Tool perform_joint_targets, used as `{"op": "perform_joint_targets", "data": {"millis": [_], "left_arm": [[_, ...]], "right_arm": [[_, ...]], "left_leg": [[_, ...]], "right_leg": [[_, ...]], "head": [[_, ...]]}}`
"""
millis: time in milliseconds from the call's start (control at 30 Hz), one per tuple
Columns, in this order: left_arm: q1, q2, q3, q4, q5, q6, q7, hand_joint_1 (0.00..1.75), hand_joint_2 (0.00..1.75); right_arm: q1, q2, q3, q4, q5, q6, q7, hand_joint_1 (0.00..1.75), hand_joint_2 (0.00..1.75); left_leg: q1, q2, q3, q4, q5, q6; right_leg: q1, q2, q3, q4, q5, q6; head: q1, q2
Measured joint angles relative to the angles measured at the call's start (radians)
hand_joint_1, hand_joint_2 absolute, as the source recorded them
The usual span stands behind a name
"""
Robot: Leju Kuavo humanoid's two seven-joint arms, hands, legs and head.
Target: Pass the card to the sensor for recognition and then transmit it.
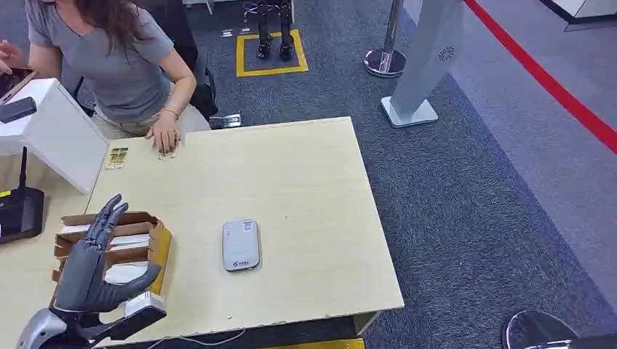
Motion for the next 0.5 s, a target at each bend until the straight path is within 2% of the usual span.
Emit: {"op": "perform_joint_targets", "data": {"millis": [200, 500], "left_arm": [[0.053, 0.040, 0.016, -0.047, -0.058, -0.017, 0.032, 0.00, 1.75], [0.126, 0.115, 0.061, -0.092, -0.078, -0.074, 0.076, 0.00, 1.75]], "right_arm": [[0.000, 0.000, -0.017, 0.000, -0.002, -0.001, -0.004, 0.00, 1.75], [0.002, 0.000, -0.031, 0.000, -0.003, -0.006, -0.003, 0.00, 1.75]], "left_leg": [[0.000, 0.000, 0.000, 0.000, 0.000, 0.000], [0.000, 0.000, 0.000, 0.000, 0.000, 0.000]], "right_leg": [[0.000, 0.000, 0.000, 0.000, 0.000, 0.000], [0.000, 0.000, 0.000, 0.000, 0.000, 0.000]], "head": [[0.000, 0.000], [0.000, 0.000]]}}
